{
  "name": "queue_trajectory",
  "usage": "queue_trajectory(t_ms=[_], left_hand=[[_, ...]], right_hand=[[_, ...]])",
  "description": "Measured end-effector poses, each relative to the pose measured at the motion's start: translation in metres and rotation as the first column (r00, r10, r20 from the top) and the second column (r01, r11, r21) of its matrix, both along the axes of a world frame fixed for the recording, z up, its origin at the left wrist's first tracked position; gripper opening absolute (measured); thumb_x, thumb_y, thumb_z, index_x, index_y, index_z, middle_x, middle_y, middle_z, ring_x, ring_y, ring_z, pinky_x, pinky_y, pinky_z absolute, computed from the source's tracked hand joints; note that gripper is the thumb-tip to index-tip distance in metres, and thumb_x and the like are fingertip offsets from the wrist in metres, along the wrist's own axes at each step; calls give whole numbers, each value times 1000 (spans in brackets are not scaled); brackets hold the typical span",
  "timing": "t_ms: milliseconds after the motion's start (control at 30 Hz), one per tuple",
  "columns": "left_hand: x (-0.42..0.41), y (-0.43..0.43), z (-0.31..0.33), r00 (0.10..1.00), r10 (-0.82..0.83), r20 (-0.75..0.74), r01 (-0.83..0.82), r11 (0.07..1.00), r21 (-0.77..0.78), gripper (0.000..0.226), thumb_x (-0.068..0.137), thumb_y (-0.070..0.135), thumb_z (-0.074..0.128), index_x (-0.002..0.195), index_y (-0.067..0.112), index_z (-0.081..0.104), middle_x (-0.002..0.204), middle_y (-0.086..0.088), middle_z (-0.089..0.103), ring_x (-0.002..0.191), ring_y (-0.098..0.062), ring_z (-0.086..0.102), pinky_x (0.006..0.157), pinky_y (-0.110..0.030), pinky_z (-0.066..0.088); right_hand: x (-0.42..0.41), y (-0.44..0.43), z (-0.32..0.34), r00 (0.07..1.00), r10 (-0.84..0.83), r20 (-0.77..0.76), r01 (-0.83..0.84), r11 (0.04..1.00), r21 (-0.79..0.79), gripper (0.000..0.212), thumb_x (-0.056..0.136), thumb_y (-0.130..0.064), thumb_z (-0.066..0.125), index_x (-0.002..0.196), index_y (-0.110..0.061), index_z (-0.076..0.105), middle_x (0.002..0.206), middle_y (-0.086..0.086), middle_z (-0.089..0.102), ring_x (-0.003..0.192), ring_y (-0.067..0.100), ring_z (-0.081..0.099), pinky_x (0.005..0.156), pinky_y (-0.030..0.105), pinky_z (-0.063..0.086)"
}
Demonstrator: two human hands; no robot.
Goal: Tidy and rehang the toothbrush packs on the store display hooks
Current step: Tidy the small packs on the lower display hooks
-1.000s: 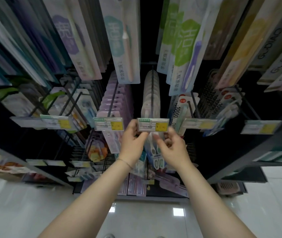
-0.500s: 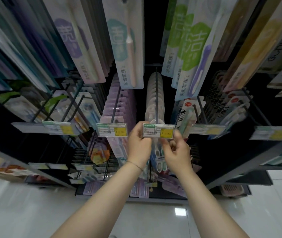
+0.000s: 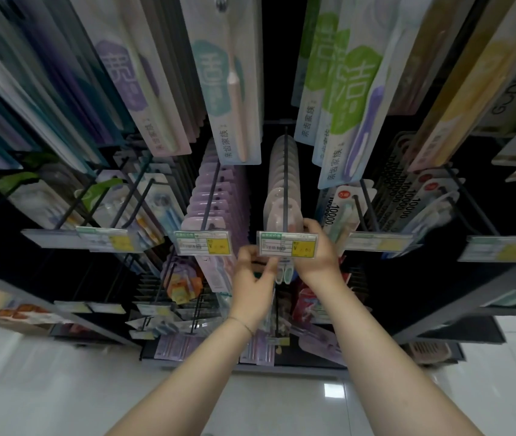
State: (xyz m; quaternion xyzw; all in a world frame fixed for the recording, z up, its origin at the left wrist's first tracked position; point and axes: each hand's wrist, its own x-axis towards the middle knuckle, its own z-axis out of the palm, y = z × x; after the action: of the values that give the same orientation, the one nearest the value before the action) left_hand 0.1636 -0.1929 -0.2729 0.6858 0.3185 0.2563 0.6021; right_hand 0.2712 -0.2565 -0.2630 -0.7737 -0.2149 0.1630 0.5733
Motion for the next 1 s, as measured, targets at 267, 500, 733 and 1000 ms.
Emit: queue_trajectory(t_ms=[267, 500, 733, 1000], left_hand=[[19, -29, -9, 961, -231, -155, 244, 967, 75, 16, 93, 8, 56, 88, 23, 55, 86, 5, 59, 79, -5, 55, 73, -13, 43], [76, -77, 0, 919, -361, -158, 368, 930, 15, 9, 96, 10, 51, 99, 13, 59, 81, 7, 56, 66, 9, 54, 62, -6, 43], [127, -114, 6, 891, -425, -160, 434, 901, 25, 23, 100, 17, 46, 121, 17, 55, 115, -6, 60, 110, -19, 55, 97, -23, 41], [178, -132, 19, 918, -393, -55, 394, 919, 7, 42, 100, 17, 47, 141, 20, 43, 128, 1, 56, 114, -11, 54, 99, -23, 43]], right_hand=[[6, -47, -9, 992, -127, 13, 127, 976, -178, 18, 95, -25, 54, 102, -14, 67, 89, -2, 63, 86, 12, 60, 74, 21, 39], [44, -114, -9, 948, -308, 74, 317, 928, -194, 11, 94, -16, 54, 94, -17, 65, 88, 0, 64, 88, 17, 61, 69, 22, 38], [80, -154, 0, 870, -485, 95, 494, 860, -131, 18, 93, -8, 54, 110, -5, 55, 114, 20, 60, 111, 32, 55, 92, 31, 40], [120, -170, -15, 864, -433, -258, 345, 882, -322, 40, 95, -25, 54, 128, -4, 54, 128, 13, 60, 116, 26, 58, 86, 22, 47]])
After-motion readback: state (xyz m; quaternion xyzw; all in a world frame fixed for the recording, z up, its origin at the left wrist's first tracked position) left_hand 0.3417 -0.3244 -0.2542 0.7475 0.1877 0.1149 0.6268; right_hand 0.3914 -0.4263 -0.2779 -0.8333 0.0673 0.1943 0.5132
